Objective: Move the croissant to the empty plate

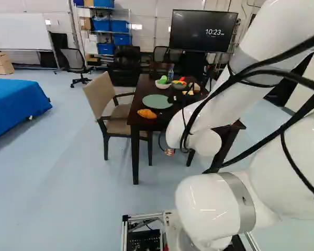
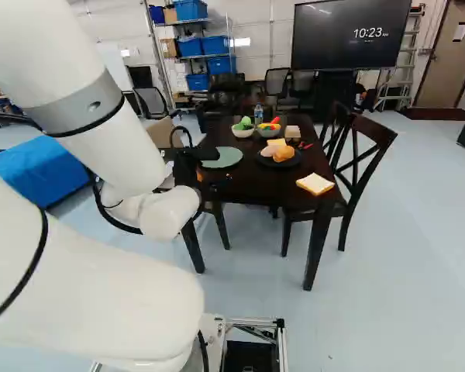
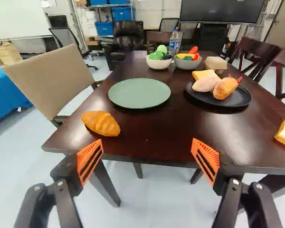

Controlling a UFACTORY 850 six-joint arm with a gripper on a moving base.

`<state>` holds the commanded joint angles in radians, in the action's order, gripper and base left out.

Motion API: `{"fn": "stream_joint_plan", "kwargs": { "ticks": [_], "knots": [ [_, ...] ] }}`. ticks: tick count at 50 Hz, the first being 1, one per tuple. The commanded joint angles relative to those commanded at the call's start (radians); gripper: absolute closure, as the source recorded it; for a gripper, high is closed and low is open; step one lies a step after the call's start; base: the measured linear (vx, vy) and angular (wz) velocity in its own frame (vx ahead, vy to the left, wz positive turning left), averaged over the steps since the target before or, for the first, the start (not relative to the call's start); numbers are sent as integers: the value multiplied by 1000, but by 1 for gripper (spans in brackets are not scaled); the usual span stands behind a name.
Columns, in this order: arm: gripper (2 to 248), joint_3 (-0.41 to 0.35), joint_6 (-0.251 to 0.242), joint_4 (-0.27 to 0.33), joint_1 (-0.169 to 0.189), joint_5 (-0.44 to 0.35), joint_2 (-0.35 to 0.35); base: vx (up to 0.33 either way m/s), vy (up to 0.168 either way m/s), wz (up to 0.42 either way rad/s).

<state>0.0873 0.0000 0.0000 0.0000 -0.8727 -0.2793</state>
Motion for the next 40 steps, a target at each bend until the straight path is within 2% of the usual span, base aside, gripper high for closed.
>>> {"fn": "stream_joint_plan", "kwargs": {
  "ticks": [8,40],
  "knots": [
    [3,0,0,0,0,0,0,89,29,-6],
    [3,0,0,0,0,0,0,-1,0,1]
  ]
}}
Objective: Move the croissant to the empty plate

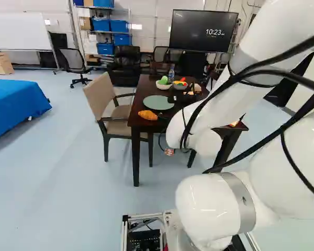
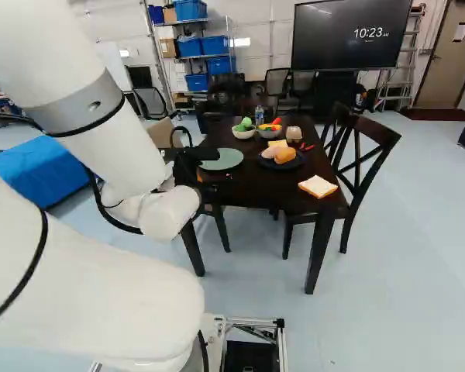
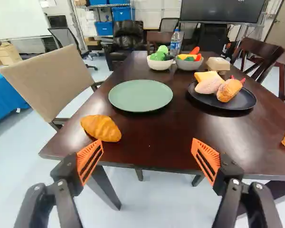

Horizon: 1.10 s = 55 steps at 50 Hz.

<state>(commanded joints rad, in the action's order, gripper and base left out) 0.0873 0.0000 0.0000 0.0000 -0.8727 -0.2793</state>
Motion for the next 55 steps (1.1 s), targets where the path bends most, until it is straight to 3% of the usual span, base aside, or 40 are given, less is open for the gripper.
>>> {"fn": "stream_joint_plan", "kwargs": {
  "ticks": [31,55],
  "knots": [
    [3,43,0,0,0,11,10,0,0,0],
    [3,150,0,0,-17,110,62,0,0,0]
  ]
}}
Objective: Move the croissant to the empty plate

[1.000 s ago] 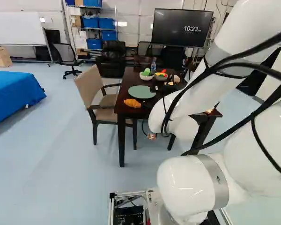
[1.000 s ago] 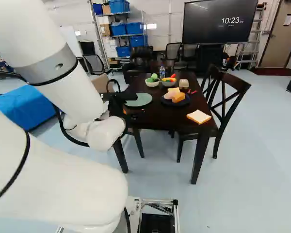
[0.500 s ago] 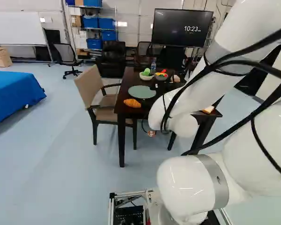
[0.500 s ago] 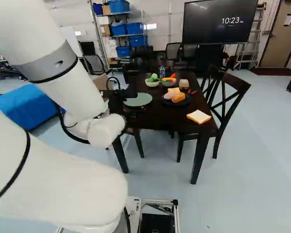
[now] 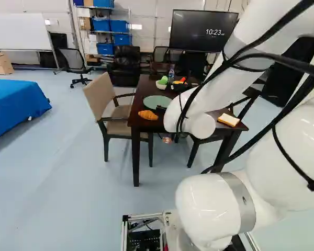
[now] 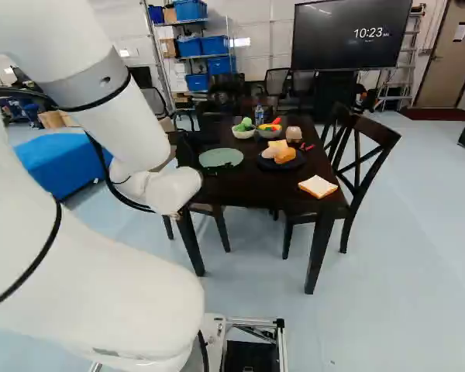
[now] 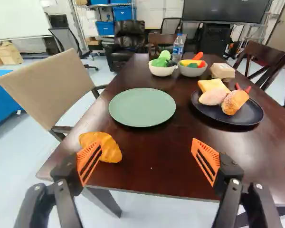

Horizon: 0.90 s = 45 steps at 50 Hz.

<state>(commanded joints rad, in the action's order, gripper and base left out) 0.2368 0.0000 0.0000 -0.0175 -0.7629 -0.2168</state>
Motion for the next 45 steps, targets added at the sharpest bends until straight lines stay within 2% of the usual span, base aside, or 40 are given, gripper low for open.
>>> {"fn": "stream_joint_plan", "kwargs": {
  "ticks": [20,45],
  "knots": [
    [3,80,0,0,-59,115,33,0,0,0],
    [3,211,0,0,-98,274,106,0,0,0]
  ]
}}
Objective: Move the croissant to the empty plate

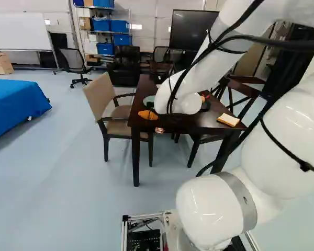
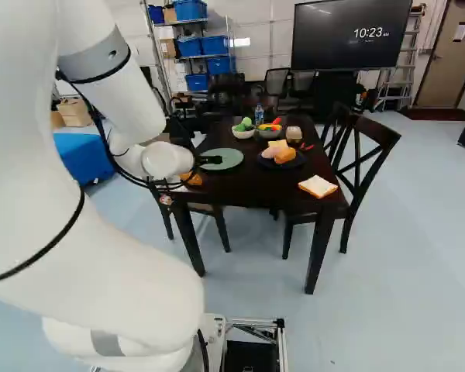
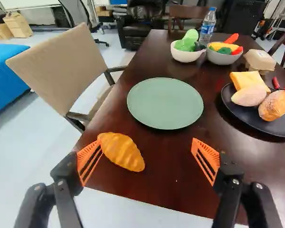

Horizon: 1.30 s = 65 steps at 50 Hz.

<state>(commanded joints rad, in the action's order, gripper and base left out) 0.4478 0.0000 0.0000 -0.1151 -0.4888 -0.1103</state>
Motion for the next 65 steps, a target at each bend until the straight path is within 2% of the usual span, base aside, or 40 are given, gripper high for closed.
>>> {"fn": "stream_joint_plan", "kwargs": {
  "ticks": [14,19,60,65],
  "knots": [
    [3,74,0,-8,-21,89,40,0,0,0],
    [3,98,-24,-17,-29,121,52,0,0,0],
    [3,293,-441,-116,-90,379,143,0,0,0],
    [3,321,-441,-131,-95,413,157,0,0,0]
  ]
}}
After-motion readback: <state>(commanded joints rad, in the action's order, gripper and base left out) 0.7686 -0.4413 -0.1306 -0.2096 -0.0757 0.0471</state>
